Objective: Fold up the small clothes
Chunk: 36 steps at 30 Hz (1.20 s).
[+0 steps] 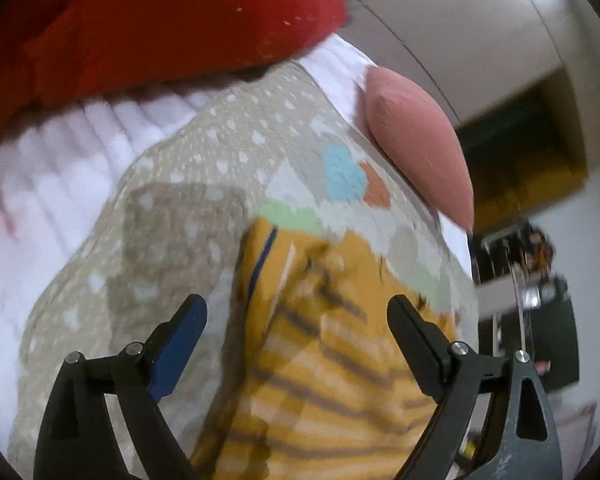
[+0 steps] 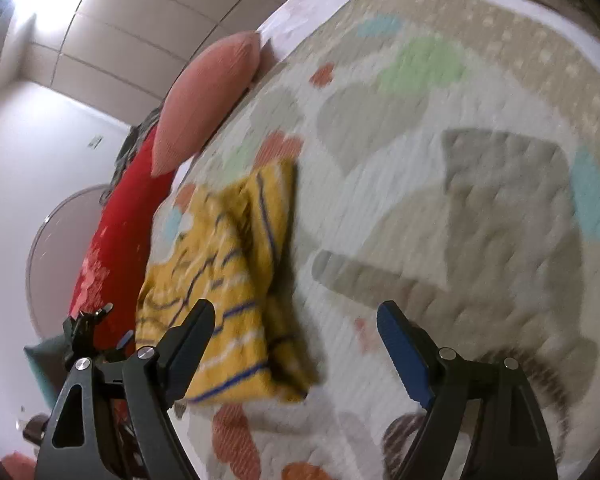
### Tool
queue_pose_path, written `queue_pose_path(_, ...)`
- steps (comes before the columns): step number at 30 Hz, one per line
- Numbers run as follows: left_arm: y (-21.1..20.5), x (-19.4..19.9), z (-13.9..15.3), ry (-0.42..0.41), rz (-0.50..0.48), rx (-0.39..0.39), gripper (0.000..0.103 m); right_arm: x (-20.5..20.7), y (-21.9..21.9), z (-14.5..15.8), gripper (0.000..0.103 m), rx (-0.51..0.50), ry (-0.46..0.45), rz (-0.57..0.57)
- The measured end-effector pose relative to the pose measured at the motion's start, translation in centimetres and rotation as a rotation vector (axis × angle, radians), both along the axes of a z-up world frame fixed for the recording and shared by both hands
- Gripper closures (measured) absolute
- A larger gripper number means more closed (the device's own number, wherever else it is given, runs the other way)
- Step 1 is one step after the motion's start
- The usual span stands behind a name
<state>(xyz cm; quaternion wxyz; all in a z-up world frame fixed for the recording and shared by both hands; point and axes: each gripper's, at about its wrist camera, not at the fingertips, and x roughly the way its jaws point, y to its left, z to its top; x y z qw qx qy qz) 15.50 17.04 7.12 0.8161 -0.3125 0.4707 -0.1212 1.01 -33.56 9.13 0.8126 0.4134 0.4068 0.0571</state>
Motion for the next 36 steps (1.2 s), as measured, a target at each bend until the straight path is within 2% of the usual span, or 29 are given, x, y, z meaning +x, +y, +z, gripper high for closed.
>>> queue_pose_path(4,0.6,-4.2,-1.6,-0.002,-0.063,-0.014,0.012,-0.5,2.1,-0.8,0.016,0.013,-0.013,0.039)
queue_pose_path(10,1.0,-11.8,-1.5,-0.108,-0.026,-0.11,0.012,-3.5,4.3,-0.3,0.016,0.01,-0.076,0.008)
queue_pose_path(13,-0.3,-14.6,-2.9,-0.081,-0.046,-0.165,0.012,-5.8,5.2,-0.2,0.015,0.024,-0.1,0.0)
queue_pose_path(15,-1.1,-15.0,-4.0,-0.055,-0.059,-0.189,0.012,-6.8,6.3,-0.6,0.015,0.052,-0.1,0.021)
queue_pose_path(17,-2.1,-14.4,-5.4,-0.024,-0.077,-0.176,0.012,-6.9,7.6,-1.2,0.015,0.068,-0.09,0.06)
queue_pose_path(19,-2.7,-13.1,-5.7,-0.036,-0.065,-0.151,0.012,-6.1,8.6,-1.7,0.015,0.049,-0.08,0.082)
queue_pose_path(26,-4.6,-7.9,-6.0,-0.052,-0.065,-0.15,0.006,0.0,8.2,-1.8,0.013,0.019,-0.104,0.003)
queue_pose_path(30,-6.1,-5.8,-6.3,-0.039,-0.019,-0.135,0.006,4.2,7.7,-1.8,0.015,-0.008,-0.119,-0.062)
queue_pose_path(31,-6.2,-5.4,-6.4,-0.023,-0.006,-0.126,0.009,5.1,7.7,-1.8,0.019,-0.018,-0.117,-0.075)
queue_pose_path(32,-6.3,-5.3,-6.3,-0.007,0.001,-0.107,0.03,6.0,7.6,-1.7,0.038,-0.029,-0.111,-0.083)
queue_pose_path(33,-6.5,-5.0,-6.3,0.006,0.002,-0.089,0.051,6.7,7.6,-1.8,0.067,-0.025,-0.097,-0.08)
queue_pose_path(34,-6.7,-4.8,-6.3,0.039,-0.021,-0.087,0.087,7.3,7.3,-2.3,0.075,0.014,-0.077,-0.065)
queue_pose_path(36,-6.8,-4.9,-6.1,0.061,-0.018,-0.093,0.089,7.2,6.1,-3.3,0.081,0.149,-0.073,-0.066)
